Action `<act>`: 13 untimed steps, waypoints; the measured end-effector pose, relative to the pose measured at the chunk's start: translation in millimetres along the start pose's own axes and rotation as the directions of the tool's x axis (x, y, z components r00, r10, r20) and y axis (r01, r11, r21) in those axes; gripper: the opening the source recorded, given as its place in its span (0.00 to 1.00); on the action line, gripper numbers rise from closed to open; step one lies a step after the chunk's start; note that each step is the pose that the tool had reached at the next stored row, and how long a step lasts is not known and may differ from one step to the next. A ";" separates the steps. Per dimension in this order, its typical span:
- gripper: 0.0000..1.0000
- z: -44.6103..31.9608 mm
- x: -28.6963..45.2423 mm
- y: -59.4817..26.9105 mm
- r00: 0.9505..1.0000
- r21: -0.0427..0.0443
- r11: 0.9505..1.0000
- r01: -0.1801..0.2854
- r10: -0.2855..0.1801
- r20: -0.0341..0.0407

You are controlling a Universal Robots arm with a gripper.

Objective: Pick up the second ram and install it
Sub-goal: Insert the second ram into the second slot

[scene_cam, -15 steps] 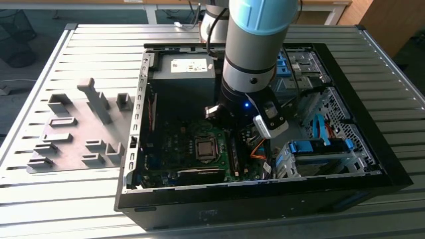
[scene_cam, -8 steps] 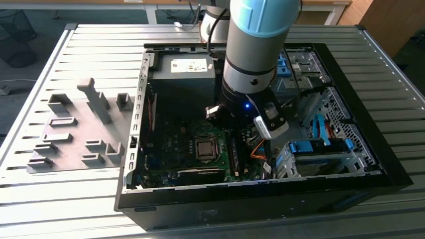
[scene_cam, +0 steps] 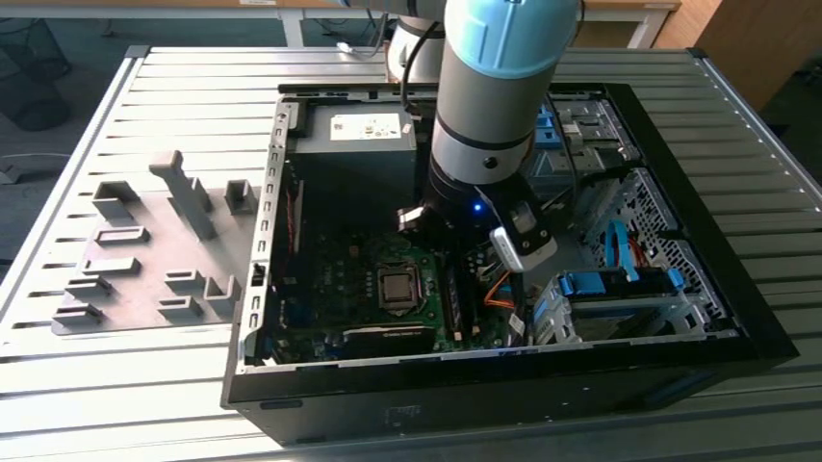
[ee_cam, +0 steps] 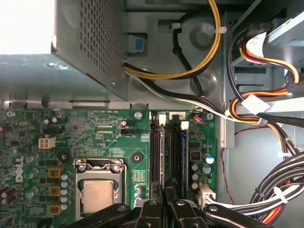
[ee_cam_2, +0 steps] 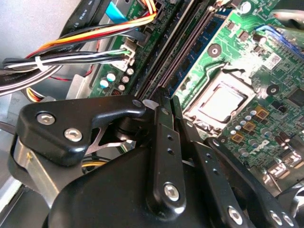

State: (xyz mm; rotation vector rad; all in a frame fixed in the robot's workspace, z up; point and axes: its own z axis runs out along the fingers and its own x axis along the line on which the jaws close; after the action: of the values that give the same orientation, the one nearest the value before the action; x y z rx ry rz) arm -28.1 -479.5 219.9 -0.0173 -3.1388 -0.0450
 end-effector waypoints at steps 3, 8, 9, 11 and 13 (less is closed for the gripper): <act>0.14 0.9 0.0 -0.2 1.000 0.000 1.000 0.000 0.000 0.000; 0.14 1.8 0.0 -1.2 1.000 0.000 1.000 0.000 0.000 0.000; 0.14 1.8 0.0 -1.3 1.000 0.000 1.000 0.000 0.000 0.000; 0.14 1.9 0.0 -1.5 1.000 0.000 1.000 0.000 0.000 0.000; 0.14 2.0 -0.3 -1.5 1.000 0.000 1.000 -0.001 0.001 0.000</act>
State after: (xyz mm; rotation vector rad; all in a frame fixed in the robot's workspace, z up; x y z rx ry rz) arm -27.9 -481.0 217.9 -0.0181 -3.1386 -0.0450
